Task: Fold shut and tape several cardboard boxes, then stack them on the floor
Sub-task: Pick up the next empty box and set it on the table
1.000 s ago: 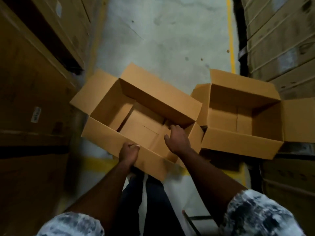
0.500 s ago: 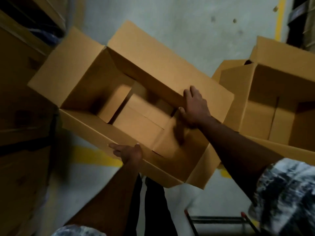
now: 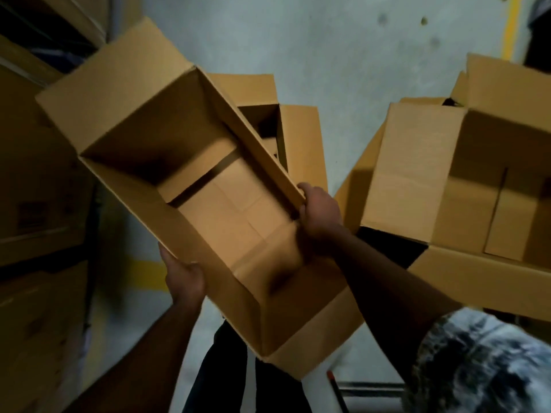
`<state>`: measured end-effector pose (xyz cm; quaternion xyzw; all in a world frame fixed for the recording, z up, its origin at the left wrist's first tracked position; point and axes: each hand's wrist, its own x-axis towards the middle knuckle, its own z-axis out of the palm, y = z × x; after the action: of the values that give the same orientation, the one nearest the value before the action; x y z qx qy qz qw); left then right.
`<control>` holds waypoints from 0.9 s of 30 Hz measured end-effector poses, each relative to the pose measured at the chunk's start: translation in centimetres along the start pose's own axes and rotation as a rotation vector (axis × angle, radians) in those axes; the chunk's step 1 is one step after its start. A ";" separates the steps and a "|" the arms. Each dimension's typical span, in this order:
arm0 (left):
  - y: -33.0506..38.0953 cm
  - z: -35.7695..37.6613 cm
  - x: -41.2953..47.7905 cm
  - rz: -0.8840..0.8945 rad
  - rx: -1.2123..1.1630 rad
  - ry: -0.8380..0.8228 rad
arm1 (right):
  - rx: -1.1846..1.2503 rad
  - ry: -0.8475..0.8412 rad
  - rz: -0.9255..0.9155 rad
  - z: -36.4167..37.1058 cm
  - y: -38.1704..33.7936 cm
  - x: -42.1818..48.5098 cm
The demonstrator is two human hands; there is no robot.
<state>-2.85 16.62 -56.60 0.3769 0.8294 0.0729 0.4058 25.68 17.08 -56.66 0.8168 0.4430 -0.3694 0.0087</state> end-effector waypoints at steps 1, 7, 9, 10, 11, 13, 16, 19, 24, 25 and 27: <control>0.1 -0.5 0.6 0.052 0.032 -0.005 | 0.014 -0.014 0.030 0.4 -0.1 -0.1; -0.2 -1.7 2.7 0.287 0.110 -0.107 | 0.062 -0.110 0.175 2.3 2.0 -2.0; -0.8 -1.7 2.9 0.217 0.118 -0.157 | 0.117 -0.101 0.204 3.0 2.7 -2.9; -0.9 -1.6 2.9 0.174 0.108 -0.167 | 0.163 -0.092 0.218 3.3 2.8 -3.3; -1.0 -1.4 2.7 0.137 0.090 -0.167 | 0.211 -0.081 0.232 3.6 2.9 -3.7; -0.7 -0.9 2.1 0.101 0.042 -0.155 | 0.280 -0.059 0.250 3.8 2.8 -4.3; -0.2 -0.4 1.5 0.148 0.017 -0.155 | 0.334 -0.032 0.241 3.7 2.8 -5.5; 0.4 -0.7 1.4 0.230 0.032 -0.174 | 0.362 0.010 0.238 3.3 2.8 -7.4; 3.3 -2.0 0.6 0.330 0.083 -0.243 | 0.402 0.110 0.264 1.4 1.8 -10.8; 4.3 -2.4 0.3 0.347 0.096 -0.255 | 0.412 0.124 0.271 0.8 1.5 -11.3; 6.3 -3.6 -0.3 0.386 0.096 -0.286 | 0.419 0.155 0.276 -0.5 0.9 -12.5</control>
<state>-1.75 21.47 -51.36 0.5538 0.6787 0.0556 0.4792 22.43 7.74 -48.87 0.8792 0.2408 -0.3849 -0.1442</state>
